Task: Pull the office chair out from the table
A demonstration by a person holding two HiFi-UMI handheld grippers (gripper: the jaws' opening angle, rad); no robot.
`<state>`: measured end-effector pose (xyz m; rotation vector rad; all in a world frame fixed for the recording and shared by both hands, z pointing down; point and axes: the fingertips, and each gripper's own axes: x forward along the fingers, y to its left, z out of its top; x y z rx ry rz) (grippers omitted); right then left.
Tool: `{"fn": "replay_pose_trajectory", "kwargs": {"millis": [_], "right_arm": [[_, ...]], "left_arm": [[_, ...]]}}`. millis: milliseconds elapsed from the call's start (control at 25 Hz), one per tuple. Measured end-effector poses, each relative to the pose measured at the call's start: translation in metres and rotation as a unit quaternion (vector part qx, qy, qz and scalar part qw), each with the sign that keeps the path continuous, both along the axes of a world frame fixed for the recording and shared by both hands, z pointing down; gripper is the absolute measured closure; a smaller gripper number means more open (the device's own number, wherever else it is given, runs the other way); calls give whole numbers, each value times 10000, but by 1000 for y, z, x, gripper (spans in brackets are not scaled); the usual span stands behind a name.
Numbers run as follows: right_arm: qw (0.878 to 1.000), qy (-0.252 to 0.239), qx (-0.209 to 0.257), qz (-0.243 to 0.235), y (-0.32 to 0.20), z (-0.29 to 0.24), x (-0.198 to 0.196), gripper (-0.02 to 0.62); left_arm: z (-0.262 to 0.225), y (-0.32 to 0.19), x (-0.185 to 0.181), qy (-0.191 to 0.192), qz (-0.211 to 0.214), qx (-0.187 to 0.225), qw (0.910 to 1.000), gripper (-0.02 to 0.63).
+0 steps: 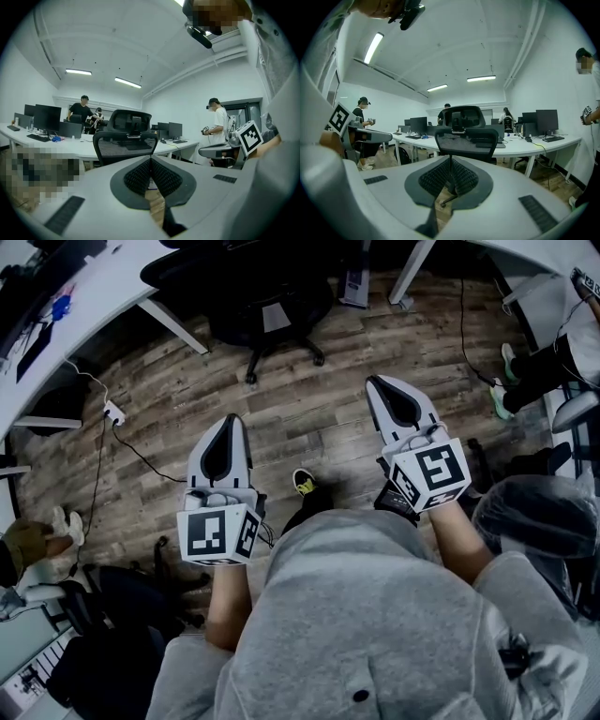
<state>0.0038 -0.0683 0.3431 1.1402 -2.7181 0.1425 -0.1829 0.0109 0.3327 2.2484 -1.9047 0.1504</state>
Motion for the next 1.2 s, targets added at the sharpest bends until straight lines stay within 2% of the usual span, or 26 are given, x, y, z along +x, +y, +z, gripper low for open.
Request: {"fn": "replay_pose_trajectory", "kwargs": {"millis": [520,800,1200], "right_arm": [[9999,126,2,99,-31,1,-43,560],[9997,217,8,107,-31,4,-65,560],[9989,440,15,165,-28,2,-66,560]], "left_arm": [[5,-35,-49,101,31,-20,9999,594],[9,-43,-74,170,39,-11,9998,594],[10,-46,-77,308,135,-16,9994,594]]}}
